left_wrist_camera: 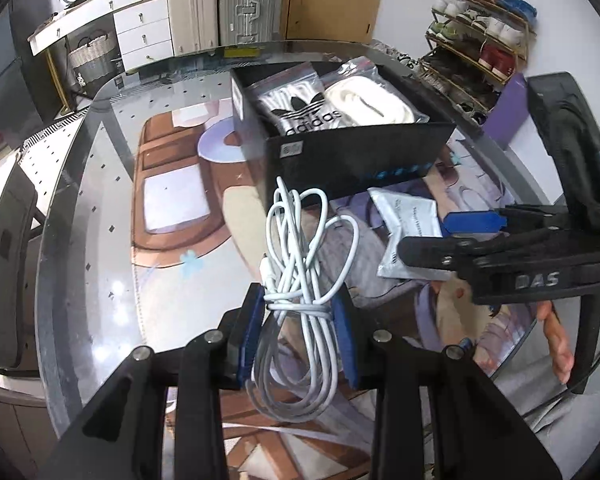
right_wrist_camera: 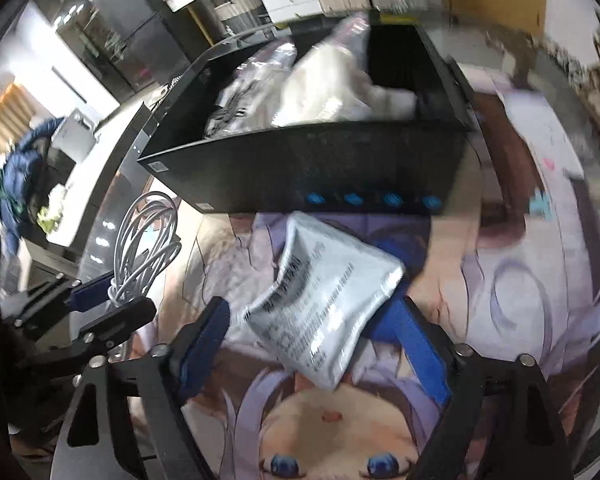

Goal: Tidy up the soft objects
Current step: 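Grasp the white printed sachet with the right tool while the left tool holds the cable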

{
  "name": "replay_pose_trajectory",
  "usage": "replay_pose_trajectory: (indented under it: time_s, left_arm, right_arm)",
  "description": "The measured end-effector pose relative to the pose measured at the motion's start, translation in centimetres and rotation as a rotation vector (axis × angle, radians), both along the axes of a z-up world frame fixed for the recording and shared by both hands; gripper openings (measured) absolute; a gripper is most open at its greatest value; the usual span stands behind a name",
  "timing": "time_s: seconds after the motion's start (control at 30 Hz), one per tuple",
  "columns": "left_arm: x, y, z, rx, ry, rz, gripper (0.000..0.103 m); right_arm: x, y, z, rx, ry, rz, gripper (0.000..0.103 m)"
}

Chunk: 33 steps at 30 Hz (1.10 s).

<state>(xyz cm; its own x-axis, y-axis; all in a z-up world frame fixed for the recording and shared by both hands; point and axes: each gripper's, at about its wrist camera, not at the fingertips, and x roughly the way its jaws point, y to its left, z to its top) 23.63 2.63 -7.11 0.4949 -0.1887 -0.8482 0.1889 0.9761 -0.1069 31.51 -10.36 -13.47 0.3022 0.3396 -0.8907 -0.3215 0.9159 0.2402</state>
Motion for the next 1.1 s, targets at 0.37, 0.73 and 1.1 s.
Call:
replay_pose_trajectory:
  time_s: [0.37, 0.73, 1.1]
  left_arm:
    - [0.5, -0.4, -0.2, 0.003, 0.012, 0.007, 0.033]
    - [0.7, -3.5, -0.9, 0.036, 0.034, -0.037, 0.033]
    - [1.3, -4.8, -1.4, 0.093, 0.017, -0.027, 0.058]
  right_arm:
    - [-1.8, 1.4, -0.2, -0.075, -0.055, 0.171, 0.054]
    - [-3.8, -1.8, 0.1, -0.091, -0.057, 0.233, 0.048]
    - [-3.8, -1.9, -0.6, -0.088, -0.049, 0.237, 0.063]
